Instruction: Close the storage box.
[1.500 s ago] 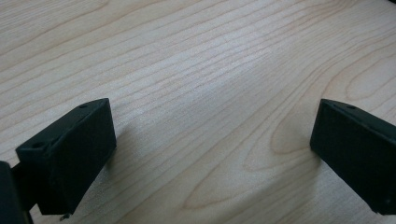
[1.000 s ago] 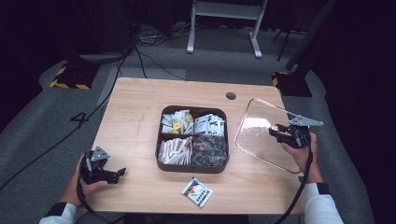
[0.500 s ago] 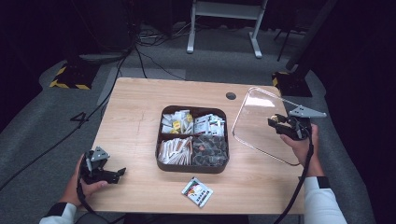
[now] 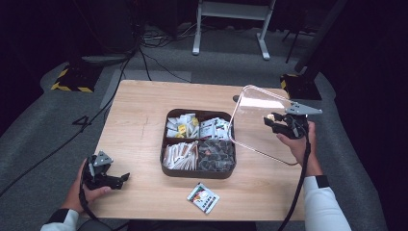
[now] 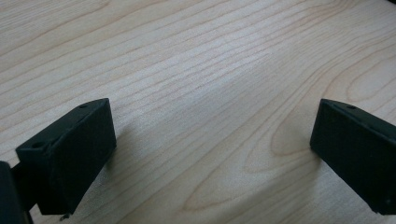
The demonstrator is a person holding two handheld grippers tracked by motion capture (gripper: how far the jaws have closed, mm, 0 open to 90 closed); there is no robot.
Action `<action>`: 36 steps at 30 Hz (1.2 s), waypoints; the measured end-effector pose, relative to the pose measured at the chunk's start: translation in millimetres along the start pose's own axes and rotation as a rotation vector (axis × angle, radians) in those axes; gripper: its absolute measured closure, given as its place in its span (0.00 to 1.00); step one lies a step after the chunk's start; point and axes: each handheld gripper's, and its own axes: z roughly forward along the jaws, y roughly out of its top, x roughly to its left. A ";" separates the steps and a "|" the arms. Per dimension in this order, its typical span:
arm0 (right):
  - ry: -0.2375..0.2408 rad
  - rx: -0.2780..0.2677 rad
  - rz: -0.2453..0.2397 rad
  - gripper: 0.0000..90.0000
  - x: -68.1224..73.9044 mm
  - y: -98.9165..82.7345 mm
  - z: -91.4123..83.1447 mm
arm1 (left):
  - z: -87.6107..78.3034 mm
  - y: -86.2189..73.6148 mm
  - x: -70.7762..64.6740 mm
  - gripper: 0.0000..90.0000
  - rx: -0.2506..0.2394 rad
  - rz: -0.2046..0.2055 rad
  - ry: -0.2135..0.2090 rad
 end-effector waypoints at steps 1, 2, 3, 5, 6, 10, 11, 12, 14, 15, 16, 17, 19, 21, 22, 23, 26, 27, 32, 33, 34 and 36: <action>0.005 -0.001 -0.002 0.65 2.1 2.0 1.7 | 0.0 0.0 0.0 0.00 0.000 0.000 0.000; 0.010 -0.001 -0.005 0.65 4.3 3.9 3.7 | 0.0 0.0 0.0 0.00 0.000 0.000 0.001; 0.018 -0.004 -0.009 0.65 6.4 5.8 5.9 | -0.1 0.1 0.1 0.01 0.002 0.001 -0.001; 0.026 -0.001 -0.021 0.65 11.0 9.5 9.7 | -0.1 0.2 0.1 0.00 0.002 0.001 -0.001; 0.029 -0.001 -0.025 0.65 13.2 11.1 11.4 | -0.1 0.3 0.2 0.01 0.003 0.002 -0.001; 0.055 -0.001 -0.031 0.65 22.4 16.7 19.7 | 0.0 0.3 0.2 0.01 0.002 0.001 -0.001; 0.057 0.001 -0.034 0.65 24.1 17.7 21.3 | 0.0 0.3 0.2 0.00 0.002 0.001 0.000; 0.062 0.003 -0.035 0.65 26.6 18.9 23.6 | 0.0 0.4 0.2 0.00 0.002 0.001 -0.001; 0.071 0.005 -0.044 0.65 31.8 21.3 28.4 | 0.0 0.3 0.2 0.01 0.002 0.001 0.000; 0.077 0.005 -0.047 0.65 34.8 22.3 30.8 | 0.0 0.3 0.1 0.00 0.002 0.001 0.000; 0.085 0.007 -0.052 0.65 37.7 23.4 33.3 | 0.0 0.3 0.1 0.01 0.002 0.000 -0.001; 0.089 0.007 -0.056 0.65 40.8 24.5 35.8 | 0.0 0.3 0.1 0.01 0.002 0.000 -0.001; 0.101 0.008 -0.070 0.65 47.1 26.7 40.7 | 0.0 0.3 0.1 0.01 0.001 0.001 -0.001; 0.110 0.009 -0.073 0.65 50.2 27.8 43.4 | 0.0 0.3 0.1 0.00 0.002 0.001 0.000; 0.130 0.017 -0.080 0.65 57.4 30.0 51.5 | 0.0 0.3 0.1 0.00 0.002 0.000 -0.001; 0.132 0.020 -0.081 0.65 59.7 30.6 54.2 | 0.2 0.2 0.0 0.01 -0.001 0.000 0.001; 0.147 0.037 -0.091 0.65 68.6 31.8 64.8 | 0.2 0.1 -0.2 0.01 -0.001 -0.002 0.002; 0.155 0.040 -0.096 0.65 72.0 32.1 68.2 | 0.2 0.1 -0.3 0.01 -0.001 -0.003 0.002; 0.181 0.046 -0.107 0.65 85.1 33.6 80.8 | 0.1 0.1 -0.2 0.01 0.000 -0.002 0.002; 0.186 0.050 -0.114 0.65 88.7 34.3 83.5 | 0.1 0.1 -0.2 0.00 0.000 -0.001 0.002; 0.192 0.051 -0.119 0.65 91.3 34.9 85.8 | 0.2 0.1 -0.2 0.01 -0.001 -0.002 0.002; 0.201 0.053 -0.119 0.65 96.2 36.1 89.9 | 0.2 0.1 -0.2 0.00 -0.001 -0.001 0.001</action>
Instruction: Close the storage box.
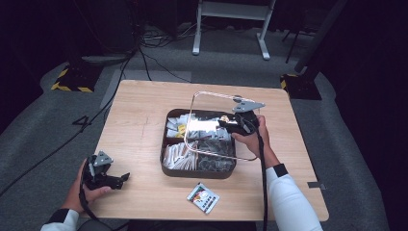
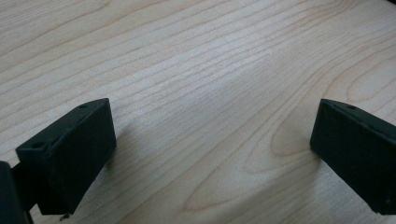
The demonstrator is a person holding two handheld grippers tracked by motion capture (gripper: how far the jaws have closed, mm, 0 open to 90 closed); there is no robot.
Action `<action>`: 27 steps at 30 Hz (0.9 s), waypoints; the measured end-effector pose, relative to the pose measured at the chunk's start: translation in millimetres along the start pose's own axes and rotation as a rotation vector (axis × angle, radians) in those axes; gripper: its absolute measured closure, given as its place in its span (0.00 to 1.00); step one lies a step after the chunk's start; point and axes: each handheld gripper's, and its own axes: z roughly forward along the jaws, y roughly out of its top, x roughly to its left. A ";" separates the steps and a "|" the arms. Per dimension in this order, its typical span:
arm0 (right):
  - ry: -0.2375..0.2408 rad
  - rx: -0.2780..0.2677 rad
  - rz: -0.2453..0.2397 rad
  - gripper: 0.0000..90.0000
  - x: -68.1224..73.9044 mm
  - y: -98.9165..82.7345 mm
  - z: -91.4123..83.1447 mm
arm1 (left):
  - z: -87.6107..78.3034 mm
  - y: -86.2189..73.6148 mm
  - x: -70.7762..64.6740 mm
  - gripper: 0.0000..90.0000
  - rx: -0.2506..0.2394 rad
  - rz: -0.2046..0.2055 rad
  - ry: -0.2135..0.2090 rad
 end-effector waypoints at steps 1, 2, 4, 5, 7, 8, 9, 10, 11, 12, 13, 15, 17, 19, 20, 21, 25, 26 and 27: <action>0.003 0.000 -0.001 0.65 1.3 0.5 1.8 | 0.0 0.0 -0.2 0.00 -0.001 -0.002 0.001; 0.009 0.000 -0.003 0.65 3.2 1.1 4.2 | -0.1 0.0 -0.1 0.01 0.000 -0.001 0.001; 0.017 0.005 -0.003 0.65 7.6 1.9 9.8 | 0.0 0.0 -0.1 0.01 0.000 -0.002 0.001; 0.023 0.006 -0.007 0.65 9.2 2.1 12.5 | 0.0 0.0 0.0 0.00 0.000 0.000 0.000; 0.032 0.010 -0.009 0.65 12.1 2.2 17.0 | 0.0 0.0 0.0 0.01 0.000 0.000 0.000; 0.036 0.013 -0.009 0.65 13.5 2.2 19.1 | 0.0 -0.1 -0.2 0.01 -0.001 -0.002 0.001; 0.039 0.016 -0.010 0.65 14.7 2.3 21.0 | 0.0 0.0 0.0 0.01 0.000 0.000 0.000; 0.045 0.015 -0.011 0.65 16.1 2.1 23.3 | 0.0 -0.1 -0.1 0.00 0.000 -0.001 0.001; 0.045 0.017 -0.009 0.65 17.2 2.1 25.0 | 0.0 0.0 0.0 0.00 0.000 0.000 0.000; 0.051 0.018 -0.007 0.65 18.0 2.3 26.3 | 0.0 -0.1 -0.2 0.01 -0.001 -0.002 0.001; 0.050 0.018 -0.004 0.65 18.8 2.5 27.7 | 0.0 -0.1 -0.2 0.00 -0.001 -0.002 0.001; 0.055 0.016 -0.003 0.65 20.7 3.3 30.6 | 0.0 0.0 0.0 0.01 0.000 0.000 0.000; 0.062 0.019 -0.007 0.65 23.7 4.3 33.5 | 0.0 0.0 0.0 0.01 0.000 0.000 0.000; 0.068 0.022 -0.009 0.65 26.2 5.0 35.8 | 0.0 -0.1 -0.1 0.01 -0.001 -0.002 0.001; 0.074 0.022 -0.011 0.65 28.1 5.2 37.4 | -0.1 0.0 0.1 0.00 0.001 0.001 0.000; 0.076 0.022 -0.011 0.65 29.6 5.2 38.6 | 0.0 -0.1 -0.2 0.01 -0.001 -0.002 0.001; 0.091 0.033 -0.017 0.65 36.8 3.9 45.5 | 0.0 -0.1 -0.2 0.01 -0.001 -0.002 0.001; 0.095 0.036 -0.020 0.65 39.0 3.3 47.7 | 0.0 0.0 0.0 0.01 0.000 0.000 0.000; 0.097 0.039 -0.021 0.65 40.3 2.9 48.9 | 0.0 0.0 0.0 0.01 0.000 0.000 0.000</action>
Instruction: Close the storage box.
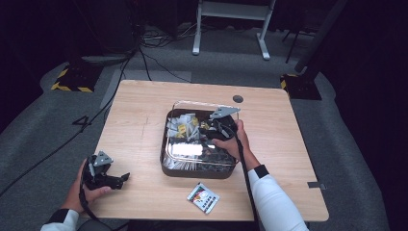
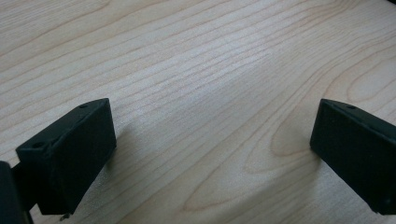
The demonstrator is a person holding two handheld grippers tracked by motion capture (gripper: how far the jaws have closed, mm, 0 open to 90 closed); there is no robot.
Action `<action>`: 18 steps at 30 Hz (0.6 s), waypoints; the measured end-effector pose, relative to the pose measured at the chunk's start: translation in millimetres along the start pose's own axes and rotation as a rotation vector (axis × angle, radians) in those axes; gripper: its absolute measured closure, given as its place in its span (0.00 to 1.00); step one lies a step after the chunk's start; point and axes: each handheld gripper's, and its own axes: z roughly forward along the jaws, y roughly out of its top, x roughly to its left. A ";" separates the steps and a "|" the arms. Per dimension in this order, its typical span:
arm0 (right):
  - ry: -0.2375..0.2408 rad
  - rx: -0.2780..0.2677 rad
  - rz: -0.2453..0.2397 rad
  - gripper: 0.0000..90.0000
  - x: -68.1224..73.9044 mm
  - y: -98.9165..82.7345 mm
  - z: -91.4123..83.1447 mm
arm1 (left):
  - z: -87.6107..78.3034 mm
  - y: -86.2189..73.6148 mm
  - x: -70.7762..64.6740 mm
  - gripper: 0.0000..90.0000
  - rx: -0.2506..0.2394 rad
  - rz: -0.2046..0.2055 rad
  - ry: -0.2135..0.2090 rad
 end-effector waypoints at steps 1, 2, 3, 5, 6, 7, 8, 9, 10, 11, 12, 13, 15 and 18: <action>0.003 0.004 -0.003 0.65 1.4 -0.5 1.8 | 0.0 0.0 -0.1 0.01 0.000 -0.002 0.001; 0.007 0.007 -0.004 0.65 2.8 -0.9 4.0 | 0.0 0.0 0.0 0.01 0.000 0.000 0.000; 0.009 0.013 -0.005 0.65 4.4 -1.3 6.3 | 0.0 0.0 0.0 0.01 0.000 0.000 0.000; 0.011 0.023 -0.012 0.65 6.8 -1.5 9.8 | -0.1 0.0 -0.1 0.01 0.001 -0.001 0.001; 0.011 0.027 -0.015 0.65 7.7 -1.6 11.1 | -0.1 0.0 0.1 0.01 0.001 0.001 0.000; 0.013 0.029 -0.015 0.65 8.7 -1.6 12.3 | 0.0 0.0 0.0 0.01 0.000 0.000 0.000; 0.016 0.029 -0.014 0.65 9.2 -1.8 13.2 | -0.1 0.0 0.1 0.01 0.001 0.001 0.000; 0.019 0.032 -0.013 0.65 9.7 -2.2 14.6 | 0.0 -0.1 -0.2 0.01 0.000 -0.002 0.000; 0.022 0.034 -0.013 0.65 10.0 -2.4 15.4 | -0.1 0.0 -0.1 0.01 0.001 -0.001 0.001; 0.023 0.038 -0.013 0.65 10.4 -3.0 16.7 | 0.0 -0.1 -0.1 0.01 0.000 -0.002 0.001; 0.025 0.042 -0.016 0.65 10.7 -3.6 18.0 | 0.0 -0.1 -0.1 0.01 0.000 -0.002 0.000; 0.026 0.048 -0.019 0.65 11.0 -4.1 19.2 | -0.1 0.0 0.0 0.01 0.001 0.000 0.001; 0.024 0.048 -0.017 0.65 10.9 -4.8 20.5 | 0.0 -0.1 -0.1 0.01 0.000 -0.002 0.001; 0.020 0.055 -0.019 0.65 12.0 -4.3 20.0 | 0.0 -0.1 -0.1 0.01 0.000 -0.001 0.001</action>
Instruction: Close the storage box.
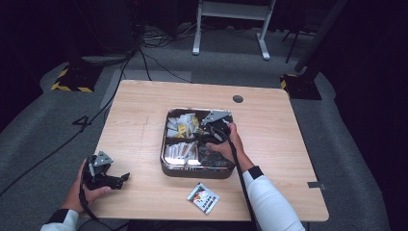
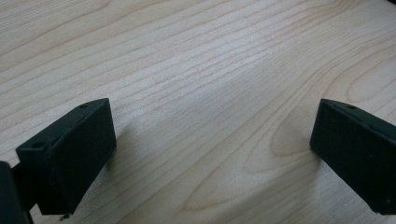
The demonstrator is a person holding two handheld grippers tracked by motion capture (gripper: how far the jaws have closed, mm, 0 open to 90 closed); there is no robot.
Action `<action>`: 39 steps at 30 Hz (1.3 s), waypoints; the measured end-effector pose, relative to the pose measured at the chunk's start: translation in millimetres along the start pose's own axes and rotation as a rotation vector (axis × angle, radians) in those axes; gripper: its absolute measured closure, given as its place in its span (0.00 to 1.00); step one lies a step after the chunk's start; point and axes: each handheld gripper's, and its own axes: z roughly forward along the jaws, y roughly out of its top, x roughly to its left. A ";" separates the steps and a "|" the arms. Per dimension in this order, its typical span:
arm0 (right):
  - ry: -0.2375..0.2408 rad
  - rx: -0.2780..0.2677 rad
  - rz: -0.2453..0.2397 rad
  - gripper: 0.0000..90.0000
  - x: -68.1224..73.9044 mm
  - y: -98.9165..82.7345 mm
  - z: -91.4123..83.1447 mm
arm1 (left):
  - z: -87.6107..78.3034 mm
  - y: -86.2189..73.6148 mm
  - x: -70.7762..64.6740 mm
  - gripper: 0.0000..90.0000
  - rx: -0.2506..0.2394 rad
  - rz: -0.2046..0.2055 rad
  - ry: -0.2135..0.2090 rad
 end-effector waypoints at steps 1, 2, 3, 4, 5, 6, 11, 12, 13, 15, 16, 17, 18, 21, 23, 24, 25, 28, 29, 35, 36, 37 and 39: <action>0.003 0.005 -0.005 0.65 2.2 0.2 -0.7 | 0.0 0.0 0.0 0.01 0.000 0.000 0.000; 0.002 0.008 -0.015 0.65 4.3 0.0 -1.3 | 0.0 0.0 0.1 0.00 0.000 0.000 0.000; 0.004 0.011 -0.019 0.65 5.4 -0.4 -1.7 | 0.1 0.0 0.0 0.01 -0.001 -0.001 0.000; 0.004 0.015 -0.017 0.65 6.0 -0.7 -1.6 | 0.0 0.0 0.1 0.01 0.000 0.001 0.000; 0.008 0.017 -0.009 0.65 6.3 -1.6 -1.1 | 0.0 0.0 0.0 0.01 0.000 0.000 0.000; 0.009 0.020 -0.007 0.65 6.3 -2.3 -0.7 | -0.2 0.0 0.1 0.01 0.003 0.000 -0.002; 0.008 0.010 0.002 0.65 6.6 -4.8 0.8 | -0.2 0.0 0.1 0.01 0.002 0.000 -0.001; 0.007 0.008 0.000 0.65 6.7 -5.5 1.5 | -0.1 -0.1 0.0 0.01 0.001 0.000 0.000; 0.012 0.003 0.000 0.65 6.3 -6.0 1.8 | -0.2 0.0 0.1 0.01 0.003 0.001 -0.002; 0.018 0.003 0.003 0.65 5.5 -6.1 1.9 | -0.2 0.0 0.1 0.01 0.003 0.000 -0.002; 0.019 0.002 0.001 0.65 5.4 -6.0 2.1 | -0.2 0.0 0.1 0.01 0.003 0.001 -0.002; 0.020 0.002 0.000 0.65 5.3 -5.9 2.2 | -0.3 0.0 0.3 0.01 0.004 0.002 -0.002; 0.022 0.002 -0.002 0.65 5.1 -5.9 2.2 | -0.3 0.0 0.3 0.01 0.003 0.002 -0.003; 0.030 0.000 -0.005 0.65 4.2 -6.0 2.3 | -0.3 0.0 0.4 0.01 0.004 0.003 -0.004; 0.033 0.001 -0.009 0.65 3.9 -5.9 2.3 | -0.3 0.0 0.4 0.01 0.003 0.003 -0.004; 0.033 0.001 -0.014 0.64 4.0 -5.8 2.1 | -0.3 0.0 0.4 0.01 0.004 0.003 -0.004; 0.033 0.002 -0.020 0.63 4.0 -5.8 2.0 | -0.3 0.0 0.4 0.01 0.004 0.003 -0.004; 0.052 0.006 -0.021 0.54 3.9 -5.4 2.4 | -0.3 0.1 0.4 0.01 0.004 0.003 -0.004; 0.054 0.016 -0.019 0.50 4.2 -4.4 2.7 | -0.3 0.1 0.5 0.00 0.004 0.003 -0.004; 0.023 0.014 -0.030 0.33 4.5 2.5 1.8 | -0.3 0.0 0.4 0.00 0.004 0.003 -0.004; 0.021 0.015 -0.031 0.30 4.7 3.3 1.9 | -0.3 0.0 0.4 0.00 0.004 0.003 -0.004; 0.022 0.014 -0.028 0.28 4.7 3.9 1.7 | -0.4 0.0 0.4 0.00 0.004 0.003 -0.004; 0.035 0.012 -0.021 0.24 4.2 4.4 1.7 | -0.2 -0.2 0.2 0.01 0.001 0.002 -0.002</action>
